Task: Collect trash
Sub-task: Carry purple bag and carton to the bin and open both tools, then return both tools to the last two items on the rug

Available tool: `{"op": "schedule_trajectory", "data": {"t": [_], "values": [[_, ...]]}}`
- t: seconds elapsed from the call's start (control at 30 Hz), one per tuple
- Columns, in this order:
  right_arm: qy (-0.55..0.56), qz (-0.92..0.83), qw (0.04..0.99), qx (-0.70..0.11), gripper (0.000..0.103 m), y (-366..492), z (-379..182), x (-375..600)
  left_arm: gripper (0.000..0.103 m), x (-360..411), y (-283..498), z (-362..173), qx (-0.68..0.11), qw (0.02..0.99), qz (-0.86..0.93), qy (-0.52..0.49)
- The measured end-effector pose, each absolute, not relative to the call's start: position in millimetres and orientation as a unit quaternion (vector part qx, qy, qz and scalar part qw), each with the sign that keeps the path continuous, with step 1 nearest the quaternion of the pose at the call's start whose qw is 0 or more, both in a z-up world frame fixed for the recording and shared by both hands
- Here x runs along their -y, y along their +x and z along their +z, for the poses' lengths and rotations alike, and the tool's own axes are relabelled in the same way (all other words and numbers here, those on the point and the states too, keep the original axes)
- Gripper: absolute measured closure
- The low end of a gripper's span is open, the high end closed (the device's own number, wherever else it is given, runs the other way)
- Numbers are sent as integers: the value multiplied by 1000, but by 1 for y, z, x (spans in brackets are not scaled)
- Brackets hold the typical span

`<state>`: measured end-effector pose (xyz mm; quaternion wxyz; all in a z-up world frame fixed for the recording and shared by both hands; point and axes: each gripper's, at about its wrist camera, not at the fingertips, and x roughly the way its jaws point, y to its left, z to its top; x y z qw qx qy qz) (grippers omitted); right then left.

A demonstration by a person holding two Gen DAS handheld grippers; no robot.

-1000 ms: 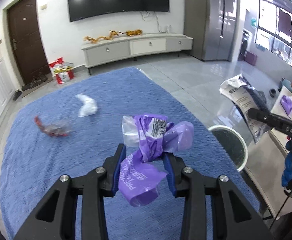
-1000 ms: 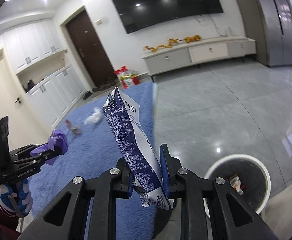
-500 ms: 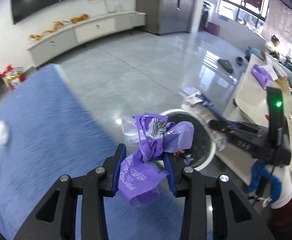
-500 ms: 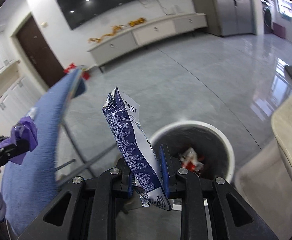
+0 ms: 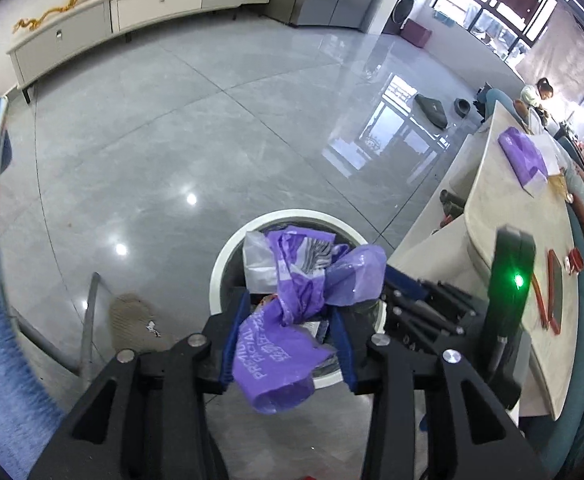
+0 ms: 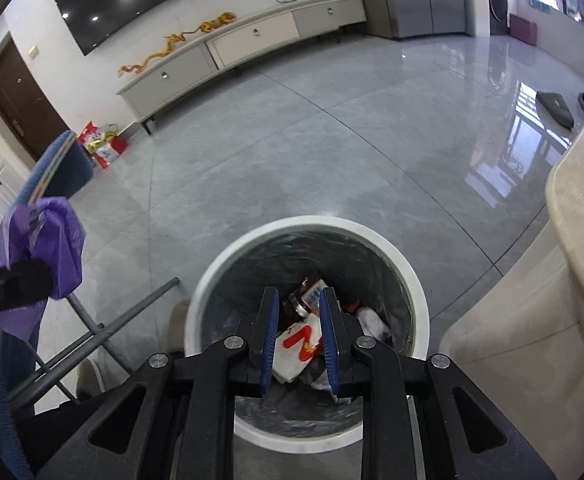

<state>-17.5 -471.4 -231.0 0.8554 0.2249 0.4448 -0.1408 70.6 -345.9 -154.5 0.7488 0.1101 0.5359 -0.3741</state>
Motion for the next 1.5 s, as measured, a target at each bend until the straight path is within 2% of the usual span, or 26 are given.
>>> {"op": "schedule_trajectory", "data": {"t": [0.13, 0.2, 0.47, 0.67, 0.97, 1.3, 1.37, 1.5], "values": [[233, -152, 852, -443, 77, -26, -235, 476, 48, 350, 72, -159, -541, 744, -376, 111], [240, -160, 850, -440, 74, -33, -234, 479, 45, 354, 70, -161, -543, 743, -377, 106], [245, -167, 852, -432, 70, -57, -225, 476, 44, 349, 67, -158, -548, 741, -378, 89], [241, -159, 857, -427, 69, -67, -212, 461, 44, 319, 57, -132, -517, 768, -370, 77], [209, -137, 886, -390, 64, -74, -157, 433, 44, 224, 42, -83, -451, 833, -314, 64], [169, -75, 920, -346, 59, -64, -93, 375, 43, 79, 33, -59, -417, 887, -191, 60], [158, -59, 925, -340, 57, -61, -84, 362, 42, 45, 31, -53, -410, 897, -159, 49], [136, -29, 934, -330, 54, -54, -64, 336, 33, -11, 24, -44, -391, 914, -102, 28]]}}
